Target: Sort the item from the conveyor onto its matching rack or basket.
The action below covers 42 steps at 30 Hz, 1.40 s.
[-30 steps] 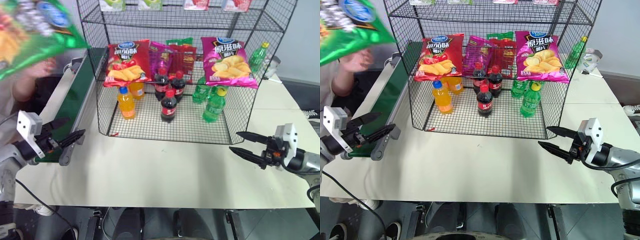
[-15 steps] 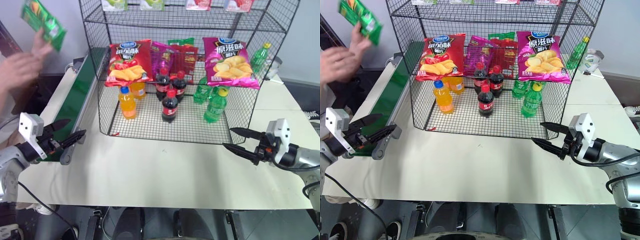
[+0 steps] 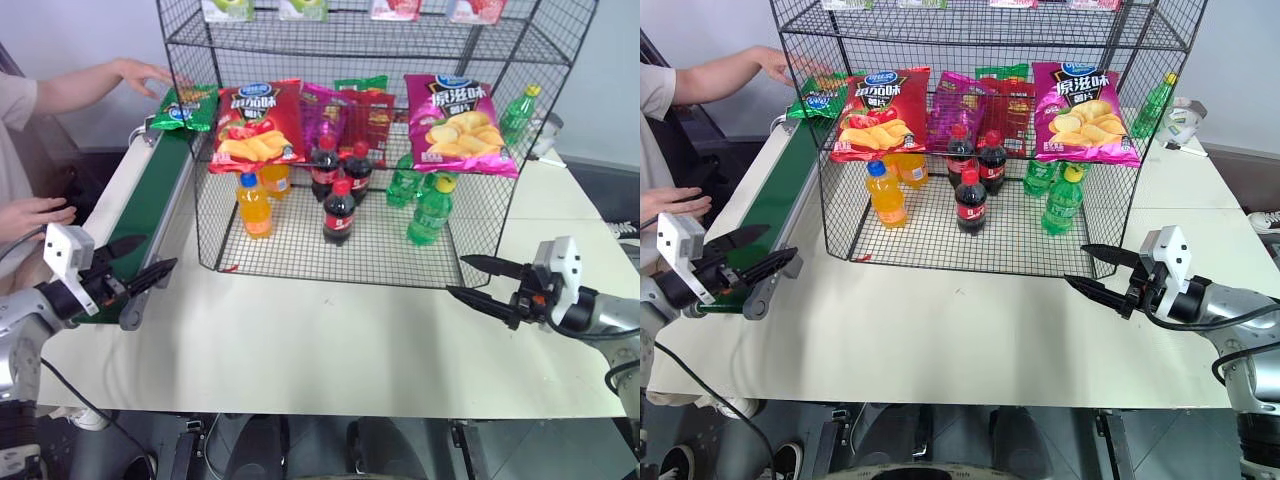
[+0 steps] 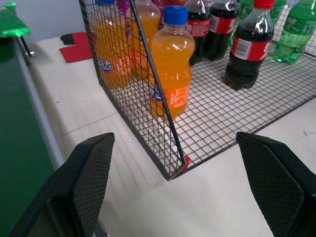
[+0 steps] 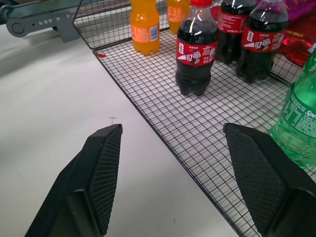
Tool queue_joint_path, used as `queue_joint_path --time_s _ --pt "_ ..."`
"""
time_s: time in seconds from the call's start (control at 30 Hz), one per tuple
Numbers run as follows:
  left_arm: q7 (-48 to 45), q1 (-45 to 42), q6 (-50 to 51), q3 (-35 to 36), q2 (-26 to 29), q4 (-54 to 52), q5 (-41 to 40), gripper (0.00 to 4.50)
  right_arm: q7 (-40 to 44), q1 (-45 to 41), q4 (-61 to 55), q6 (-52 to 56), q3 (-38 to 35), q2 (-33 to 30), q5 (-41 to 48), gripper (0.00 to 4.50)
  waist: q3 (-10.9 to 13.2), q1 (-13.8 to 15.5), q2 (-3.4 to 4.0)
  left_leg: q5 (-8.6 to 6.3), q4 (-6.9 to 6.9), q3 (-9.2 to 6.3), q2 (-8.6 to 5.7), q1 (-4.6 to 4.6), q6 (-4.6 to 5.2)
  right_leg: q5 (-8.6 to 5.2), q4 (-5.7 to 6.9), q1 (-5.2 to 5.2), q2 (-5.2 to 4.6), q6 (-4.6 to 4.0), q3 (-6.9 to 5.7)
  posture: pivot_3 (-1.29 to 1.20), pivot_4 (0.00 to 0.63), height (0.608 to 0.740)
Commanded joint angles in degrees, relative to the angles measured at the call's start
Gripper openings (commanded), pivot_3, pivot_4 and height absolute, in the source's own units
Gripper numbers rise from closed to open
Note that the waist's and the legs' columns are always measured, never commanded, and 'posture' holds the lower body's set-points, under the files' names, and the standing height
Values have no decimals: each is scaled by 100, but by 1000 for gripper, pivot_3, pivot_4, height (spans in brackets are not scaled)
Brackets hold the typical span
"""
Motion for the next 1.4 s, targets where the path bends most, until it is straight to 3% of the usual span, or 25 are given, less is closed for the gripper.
queue_joint_path --time_s 0.03,0.67,1.0,1.4 --pt "64 38 -43 87 47 -70 27 4223 86 40 25 -161 -175 0 50 3389 0 -7 0 0 0 0 0 0 0 0 0 0 0 0 0 0 150 739" --pt "420 406 -1363 425 -35 -75 393 4223 98 -134 -184 12 87 96 197 3389 0 -10 0 0 0 0 1 0 0 0 1 -1 0 0 1 0 150 739" --pt "1387 1541 -4156 545 12 -342 2320 4223 -335 -646 -1382 1108 948 531 882 3389 -1 -17 0 0 -3 0 2 -1 0 0 -3 -2 -5 0 2 0 150 739" --pt "3487 2982 -6473 1469 165 106 5063 4223 257 -1029 -838 895 1486 591 696 3389 -2 -12 -3 -2 -14 2 0 -2 3 -1 -15 -4 -13 -3 2 0 150 739"
